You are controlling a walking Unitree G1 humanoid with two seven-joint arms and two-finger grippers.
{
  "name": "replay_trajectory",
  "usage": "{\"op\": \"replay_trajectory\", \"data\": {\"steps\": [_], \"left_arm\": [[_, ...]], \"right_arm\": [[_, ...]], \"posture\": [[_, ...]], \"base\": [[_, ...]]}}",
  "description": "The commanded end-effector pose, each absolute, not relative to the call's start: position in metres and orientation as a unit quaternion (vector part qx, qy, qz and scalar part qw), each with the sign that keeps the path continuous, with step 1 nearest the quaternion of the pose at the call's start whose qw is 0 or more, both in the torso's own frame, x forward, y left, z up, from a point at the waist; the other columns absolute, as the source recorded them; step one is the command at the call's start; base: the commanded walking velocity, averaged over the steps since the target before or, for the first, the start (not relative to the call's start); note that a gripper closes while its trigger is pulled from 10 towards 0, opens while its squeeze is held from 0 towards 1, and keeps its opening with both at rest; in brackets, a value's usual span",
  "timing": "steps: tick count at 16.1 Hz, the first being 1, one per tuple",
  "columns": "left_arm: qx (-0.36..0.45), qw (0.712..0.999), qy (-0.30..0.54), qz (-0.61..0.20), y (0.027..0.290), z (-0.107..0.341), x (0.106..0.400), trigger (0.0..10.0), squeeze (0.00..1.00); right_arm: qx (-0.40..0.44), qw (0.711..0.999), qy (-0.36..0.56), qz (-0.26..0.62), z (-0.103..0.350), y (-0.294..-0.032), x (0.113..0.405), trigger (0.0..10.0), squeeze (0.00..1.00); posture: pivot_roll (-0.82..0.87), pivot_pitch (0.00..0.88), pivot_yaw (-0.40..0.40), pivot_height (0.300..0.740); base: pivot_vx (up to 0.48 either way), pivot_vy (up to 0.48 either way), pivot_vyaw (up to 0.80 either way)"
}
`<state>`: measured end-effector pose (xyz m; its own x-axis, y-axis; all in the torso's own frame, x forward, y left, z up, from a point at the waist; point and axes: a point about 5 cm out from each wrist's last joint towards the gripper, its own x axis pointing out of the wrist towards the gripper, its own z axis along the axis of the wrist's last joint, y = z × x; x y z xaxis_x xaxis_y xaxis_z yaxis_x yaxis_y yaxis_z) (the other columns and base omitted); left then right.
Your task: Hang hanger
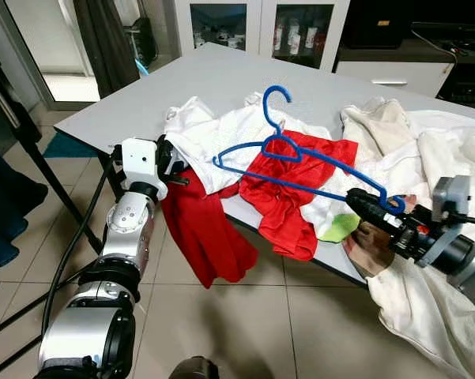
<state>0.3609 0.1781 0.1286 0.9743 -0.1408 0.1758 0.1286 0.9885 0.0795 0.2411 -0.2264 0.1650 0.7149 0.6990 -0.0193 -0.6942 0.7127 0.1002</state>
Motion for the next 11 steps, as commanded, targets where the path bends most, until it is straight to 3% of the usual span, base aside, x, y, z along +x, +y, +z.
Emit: {"op": "replay_trajectory", "data": {"steps": [1, 4, 5, 6, 9, 10, 11], "left_arm": [[0.037, 0.993, -0.09, -0.069, 0.179, 0.132, 0.363, 10.0, 0.0], [0.053, 0.989, -0.094, -0.097, 0.179, 0.131, 0.361, 10.0, 0.0], [0.06, 0.989, -0.098, -0.094, 0.181, 0.132, 0.36, 10.0, 0.35], [0.06, 0.989, -0.101, -0.09, 0.182, 0.132, 0.36, 10.0, 1.0], [0.081, 0.988, -0.099, -0.09, 0.182, 0.131, 0.36, 10.0, 1.0], [0.089, 0.988, -0.094, -0.087, 0.182, 0.13, 0.36, 10.0, 0.45], [0.109, 0.985, -0.095, -0.091, 0.184, 0.13, 0.359, 10.0, 0.0]], "right_arm": [[0.024, 0.93, 0.034, 0.366, 0.164, -0.224, 0.246, 10.0, 0.0], [0.013, 0.94, 0.039, 0.339, 0.161, -0.226, 0.252, 10.0, 0.0], [0.012, 0.944, 0.039, 0.327, 0.161, -0.229, 0.255, 10.0, 0.0], [0.008, 0.949, 0.038, 0.314, 0.161, -0.231, 0.258, 10.0, 0.0], [0.0, 0.957, 0.042, 0.285, 0.159, -0.233, 0.265, 10.0, 0.0], [-0.006, 0.961, 0.049, 0.27, 0.156, -0.234, 0.268, 10.0, 0.0], [-0.013, 0.966, 0.058, 0.252, 0.151, -0.236, 0.271, 10.0, 0.0]], "posture": [[0.08, 0.0, 0.045, 0.74], [0.09, 0.0, 0.041, 0.74], [0.09, 0.0, 0.04, 0.74], [0.09, 0.0, 0.039, 0.74], [0.09, 0.0, 0.038, 0.74], [0.09, 0.0, 0.036, 0.74], [0.09, 0.0, 0.035, 0.74]], "base": [[0.0, 0.0, 0.0], [0.0, 0.0, 0.0], [0.0, 0.0, 0.0], [0.0, 0.0, 0.0], [0.0, 0.0, 0.0], [0.0, 0.0, 0.0], [0.0, 0.0, 0.0]]}}
